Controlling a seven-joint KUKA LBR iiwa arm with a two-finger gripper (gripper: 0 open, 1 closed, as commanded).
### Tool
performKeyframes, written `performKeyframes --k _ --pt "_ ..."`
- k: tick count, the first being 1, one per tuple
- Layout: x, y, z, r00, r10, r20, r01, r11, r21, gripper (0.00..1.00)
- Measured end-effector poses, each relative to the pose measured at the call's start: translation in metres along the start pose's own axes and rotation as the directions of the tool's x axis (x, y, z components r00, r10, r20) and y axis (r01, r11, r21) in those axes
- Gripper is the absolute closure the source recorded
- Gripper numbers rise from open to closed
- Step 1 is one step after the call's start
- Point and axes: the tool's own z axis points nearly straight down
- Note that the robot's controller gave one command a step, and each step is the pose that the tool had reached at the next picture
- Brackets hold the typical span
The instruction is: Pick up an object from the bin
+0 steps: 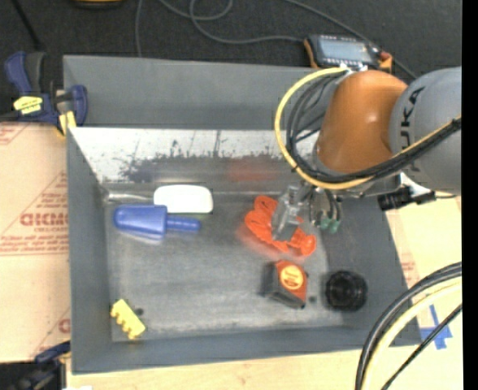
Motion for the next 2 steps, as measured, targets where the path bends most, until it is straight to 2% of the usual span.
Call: performKeyframes --k 1,2 --pt "0.0001 0.0001 0.0003 1.000 0.000 -0.001 0.000 1.000 0.000 0.00" --pt "0.0001 0.0001 0.0003 1.000 0.000 -0.001 0.000 1.000 0.000 0.00"
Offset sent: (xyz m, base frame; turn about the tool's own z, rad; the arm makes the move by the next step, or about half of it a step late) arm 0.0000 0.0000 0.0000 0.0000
